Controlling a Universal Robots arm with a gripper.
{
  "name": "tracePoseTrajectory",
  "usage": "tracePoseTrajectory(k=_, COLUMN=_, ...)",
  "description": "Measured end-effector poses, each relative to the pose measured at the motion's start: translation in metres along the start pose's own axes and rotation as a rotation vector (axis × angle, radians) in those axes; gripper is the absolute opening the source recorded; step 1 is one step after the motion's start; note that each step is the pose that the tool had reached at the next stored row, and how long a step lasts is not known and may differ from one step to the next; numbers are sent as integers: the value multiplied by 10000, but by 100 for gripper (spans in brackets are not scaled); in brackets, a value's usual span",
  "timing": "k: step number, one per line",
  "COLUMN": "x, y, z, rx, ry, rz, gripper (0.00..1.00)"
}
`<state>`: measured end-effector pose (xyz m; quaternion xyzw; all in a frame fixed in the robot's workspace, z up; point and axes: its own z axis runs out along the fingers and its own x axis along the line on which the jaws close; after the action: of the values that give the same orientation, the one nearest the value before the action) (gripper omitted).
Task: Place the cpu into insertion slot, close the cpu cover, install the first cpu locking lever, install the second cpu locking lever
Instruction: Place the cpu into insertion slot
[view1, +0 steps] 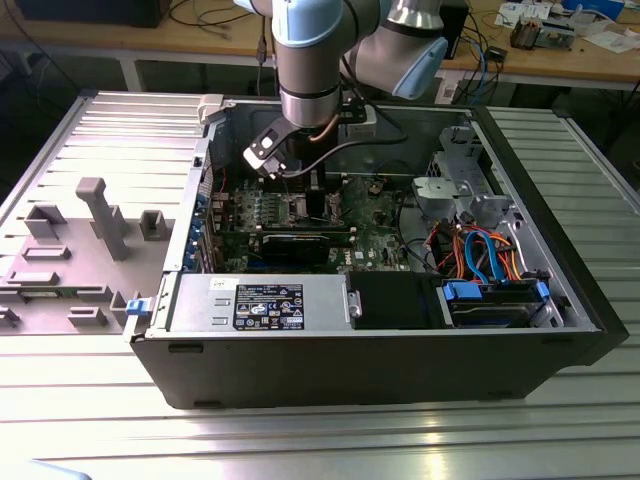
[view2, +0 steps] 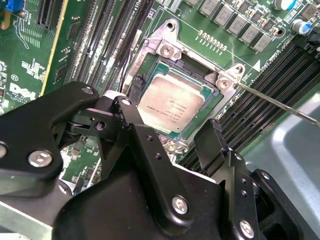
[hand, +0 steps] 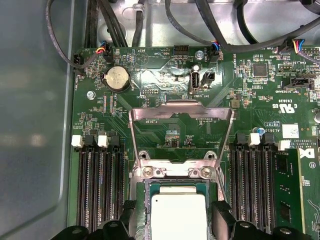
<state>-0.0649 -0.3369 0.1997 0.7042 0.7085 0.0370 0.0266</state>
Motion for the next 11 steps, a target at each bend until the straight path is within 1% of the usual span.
tracePoseTrajectory(k=3, x=7, y=-18, z=1, rx=-1, ry=1, rz=-1, gripper=69)
tracePoseTrajectory(k=7, x=22, y=-21, z=10, rx=-2, ry=3, rz=-2, gripper=69)
tracePoseTrajectory(k=11, x=22, y=-22, z=12, rx=0, ry=1, rz=-1, gripper=69)
